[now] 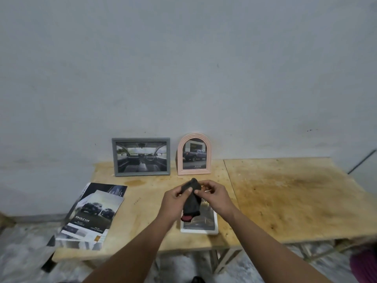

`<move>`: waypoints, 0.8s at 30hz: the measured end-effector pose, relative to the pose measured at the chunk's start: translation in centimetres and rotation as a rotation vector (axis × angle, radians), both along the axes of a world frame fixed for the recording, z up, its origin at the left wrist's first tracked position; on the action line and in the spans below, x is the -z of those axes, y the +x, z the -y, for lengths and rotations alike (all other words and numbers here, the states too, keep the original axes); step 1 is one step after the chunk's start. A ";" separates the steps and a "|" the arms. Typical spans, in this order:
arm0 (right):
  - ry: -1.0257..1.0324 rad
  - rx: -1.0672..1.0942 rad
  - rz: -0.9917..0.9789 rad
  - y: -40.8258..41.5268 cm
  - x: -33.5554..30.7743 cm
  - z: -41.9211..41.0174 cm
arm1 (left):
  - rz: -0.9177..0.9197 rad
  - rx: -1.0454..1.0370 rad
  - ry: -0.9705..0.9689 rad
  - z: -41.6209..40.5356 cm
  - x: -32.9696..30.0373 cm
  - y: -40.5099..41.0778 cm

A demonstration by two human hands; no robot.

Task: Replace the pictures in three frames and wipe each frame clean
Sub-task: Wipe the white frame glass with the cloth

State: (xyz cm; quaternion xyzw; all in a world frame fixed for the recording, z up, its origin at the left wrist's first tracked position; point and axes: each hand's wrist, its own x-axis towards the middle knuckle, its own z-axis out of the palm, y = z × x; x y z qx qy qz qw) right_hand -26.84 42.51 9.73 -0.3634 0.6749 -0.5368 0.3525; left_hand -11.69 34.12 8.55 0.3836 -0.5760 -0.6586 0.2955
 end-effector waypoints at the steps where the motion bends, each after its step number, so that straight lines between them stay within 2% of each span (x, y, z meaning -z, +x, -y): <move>1: 0.003 0.009 0.005 0.3 0.0 -0.1 | -0.002 0.016 -0.005 -0.1 -0.1 0.4; 3: 0.001 0.008 0.013 1.0 -0.1 -0.4 | 0.030 0.033 -0.058 -0.3 -0.1 1.1; 7: -0.013 -0.026 0.028 1.9 -0.4 -1.0 | 0.231 -0.040 -0.288 -0.5 0.1 2.0; 10: -0.019 -0.053 0.105 2.6 -0.7 -1.3 | 0.225 -0.019 -0.325 -0.7 0.3 2.5; 16: -0.003 0.022 0.273 3.6 -1.6 -1.9 | 0.069 0.078 -0.014 -1.0 0.1 3.9; 19: 0.013 0.062 0.218 4.0 -1.9 -2.1 | 0.038 0.137 0.118 -1.3 0.0 4.2; 21: 0.094 0.050 0.216 4.3 -2.0 -2.5 | 0.018 0.152 0.188 -1.5 -0.1 4.3; 24: 0.248 -0.059 0.315 4.7 -1.7 -3.4 | 0.039 0.158 0.247 -1.8 -0.2 4.5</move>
